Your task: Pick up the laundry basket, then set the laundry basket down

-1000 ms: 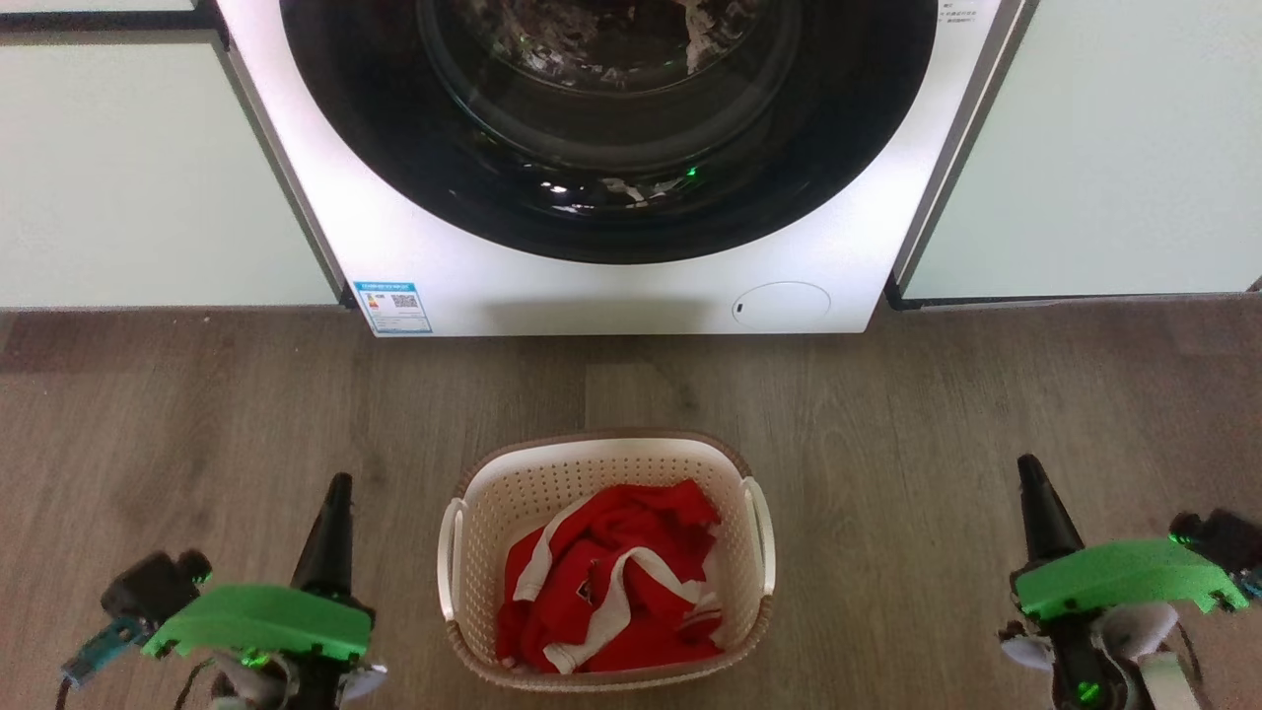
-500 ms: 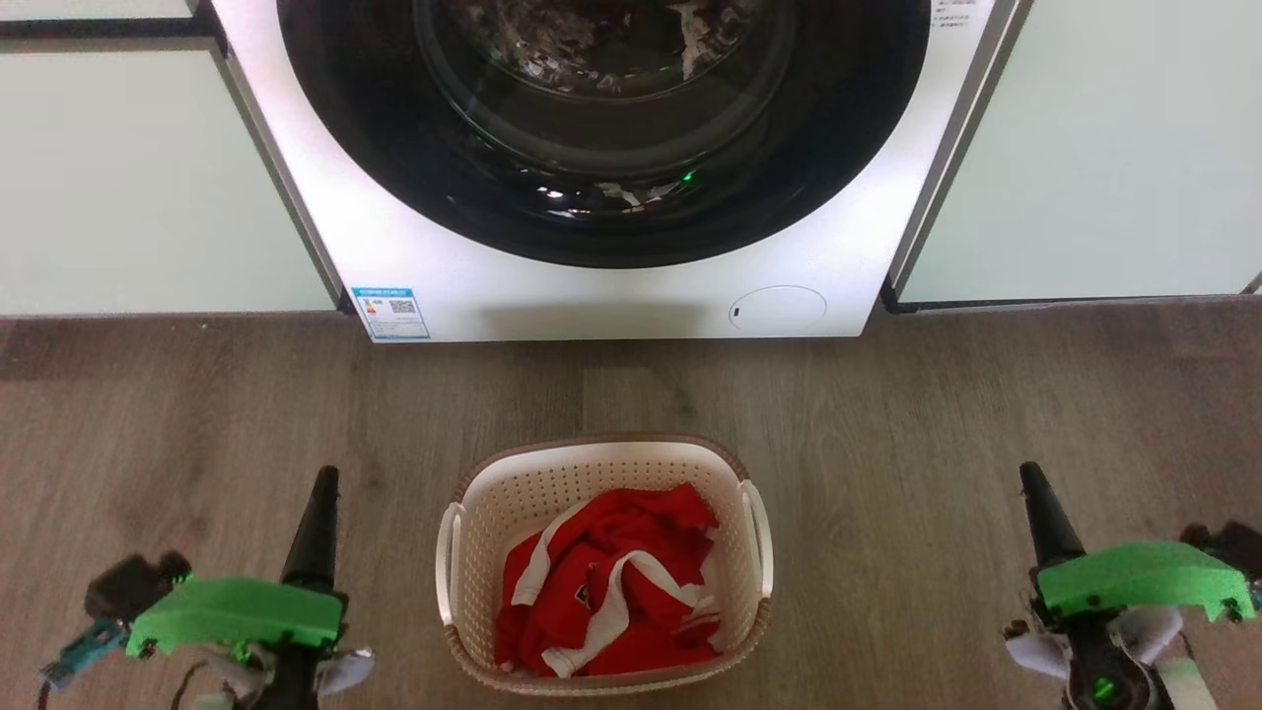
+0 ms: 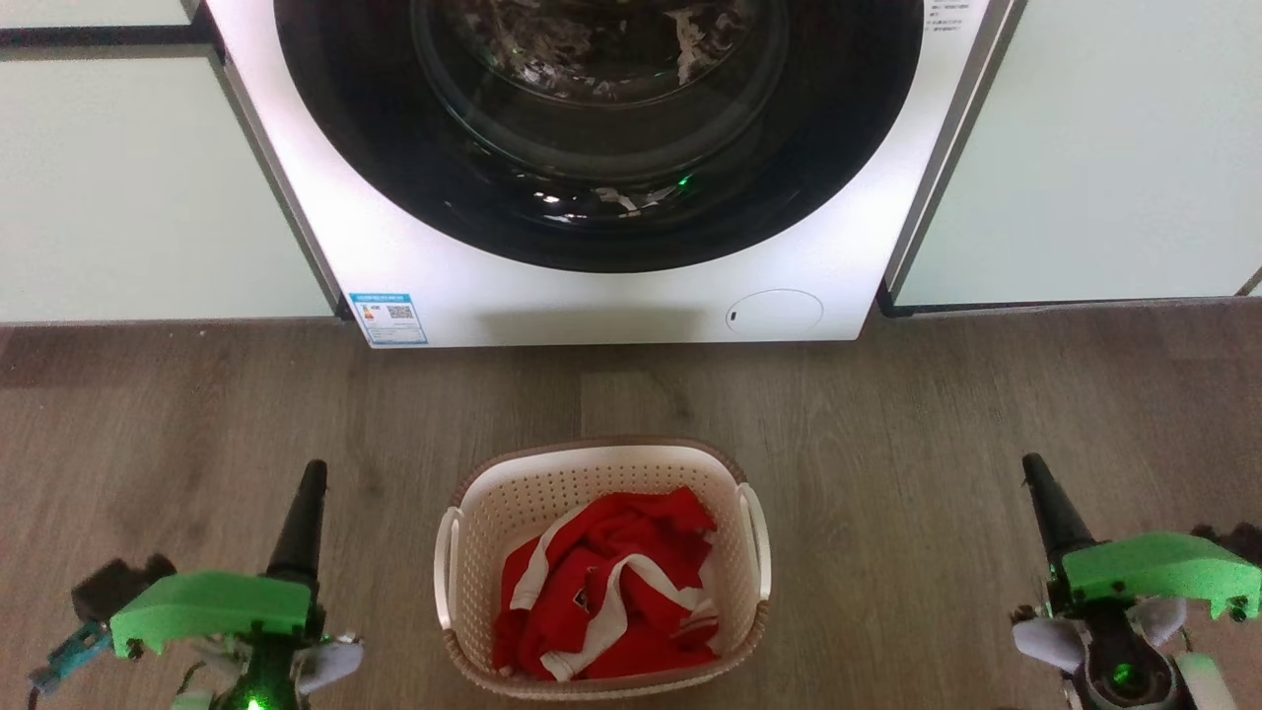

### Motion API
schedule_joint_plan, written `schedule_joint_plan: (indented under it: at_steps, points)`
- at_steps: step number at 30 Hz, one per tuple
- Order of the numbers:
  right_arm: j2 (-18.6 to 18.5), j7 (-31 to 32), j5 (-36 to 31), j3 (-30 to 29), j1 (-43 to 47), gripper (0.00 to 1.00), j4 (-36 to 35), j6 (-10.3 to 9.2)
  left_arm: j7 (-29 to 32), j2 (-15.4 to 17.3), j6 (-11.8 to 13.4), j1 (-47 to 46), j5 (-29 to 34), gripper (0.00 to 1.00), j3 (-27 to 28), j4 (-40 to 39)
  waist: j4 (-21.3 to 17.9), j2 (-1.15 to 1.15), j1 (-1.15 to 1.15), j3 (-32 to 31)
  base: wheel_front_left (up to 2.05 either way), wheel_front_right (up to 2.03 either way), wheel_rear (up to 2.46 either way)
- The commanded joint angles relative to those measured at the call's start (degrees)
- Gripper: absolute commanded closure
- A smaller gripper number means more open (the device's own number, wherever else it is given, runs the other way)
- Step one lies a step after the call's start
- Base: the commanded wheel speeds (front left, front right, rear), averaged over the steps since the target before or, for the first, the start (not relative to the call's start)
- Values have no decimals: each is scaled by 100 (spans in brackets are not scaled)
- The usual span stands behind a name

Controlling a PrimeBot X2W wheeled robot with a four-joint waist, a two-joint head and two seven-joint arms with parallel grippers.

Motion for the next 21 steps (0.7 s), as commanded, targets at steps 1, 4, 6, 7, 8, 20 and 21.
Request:
schedule_joint_plan:
  at_steps: [1, 4, 6, 7, 8, 20, 21]
  points:
    - [-98, 86, 220, 48, -278, 100, -153, 32, 55, 103, -51, -351, -198, 100, 197, -144, -4, 0, 0, -6, 0, 0, 0]
    - [-98, 137, 413, 27, -290, 100, -141, 33, 106, 102, -62, -375, -385, 100, 235, -123, -9, 0, 0, -15, 0, 0, 0]
    - [-98, 172, 542, 12, -298, 100, -133, 34, 141, 100, -69, -392, -510, 100, 261, -109, -13, 0, 0, -21, 0, 0, 0]
    - [-98, 189, 607, 5, -302, 100, -129, 34, 158, 100, -73, -400, -573, 100, 274, -102, -15, 0, 0, -24, 0, 0, 0]
    - [-98, 206, 672, -2, -306, 100, -125, 34, 175, 99, -76, -408, -636, 100, 287, -95, -17, 0, 0, -27, 0, 0, 0]
    - [-97, 415, 1449, -91, -354, 100, -77, 38, 384, 91, -119, -508, -1387, 100, 444, -11, -40, 0, 0, -64, 0, 0, 0]
    - [-97, 432, 1514, -98, -358, 100, -73, 39, 402, 90, -123, -516, -1450, 100, 457, -4, -42, 0, 0, -67, 0, 0, 0]
